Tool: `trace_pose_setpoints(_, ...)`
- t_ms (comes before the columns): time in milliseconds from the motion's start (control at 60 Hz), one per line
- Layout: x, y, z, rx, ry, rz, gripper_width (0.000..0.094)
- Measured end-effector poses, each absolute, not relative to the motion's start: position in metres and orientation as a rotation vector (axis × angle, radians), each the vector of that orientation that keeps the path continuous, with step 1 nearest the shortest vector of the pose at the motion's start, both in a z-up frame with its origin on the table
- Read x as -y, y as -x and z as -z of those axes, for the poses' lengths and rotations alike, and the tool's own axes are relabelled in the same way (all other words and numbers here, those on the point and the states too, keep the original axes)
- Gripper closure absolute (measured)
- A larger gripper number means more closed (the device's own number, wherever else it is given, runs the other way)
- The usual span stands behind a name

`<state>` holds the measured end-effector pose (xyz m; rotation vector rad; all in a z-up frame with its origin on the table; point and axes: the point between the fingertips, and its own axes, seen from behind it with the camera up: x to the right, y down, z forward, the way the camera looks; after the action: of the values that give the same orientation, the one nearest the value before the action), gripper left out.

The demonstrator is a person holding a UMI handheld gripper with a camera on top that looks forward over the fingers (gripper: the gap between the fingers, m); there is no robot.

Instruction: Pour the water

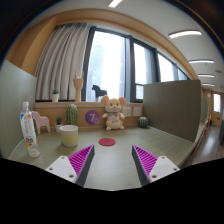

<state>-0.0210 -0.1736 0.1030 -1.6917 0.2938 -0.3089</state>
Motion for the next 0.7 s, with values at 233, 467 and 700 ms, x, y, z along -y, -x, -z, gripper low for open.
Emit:
trace_pose_setpoints(233,0.168,0.095,-0.105,-0.217,1.697,0.215,0.0185)
trace_pose_setpoints(467,0.15,0.213,-0.116,-0.061,1.683,0.021,0.0183)
trace_pose_setpoints(700,0.12,0.29,-0.111,0.089,1.7,-0.092,0.0174)
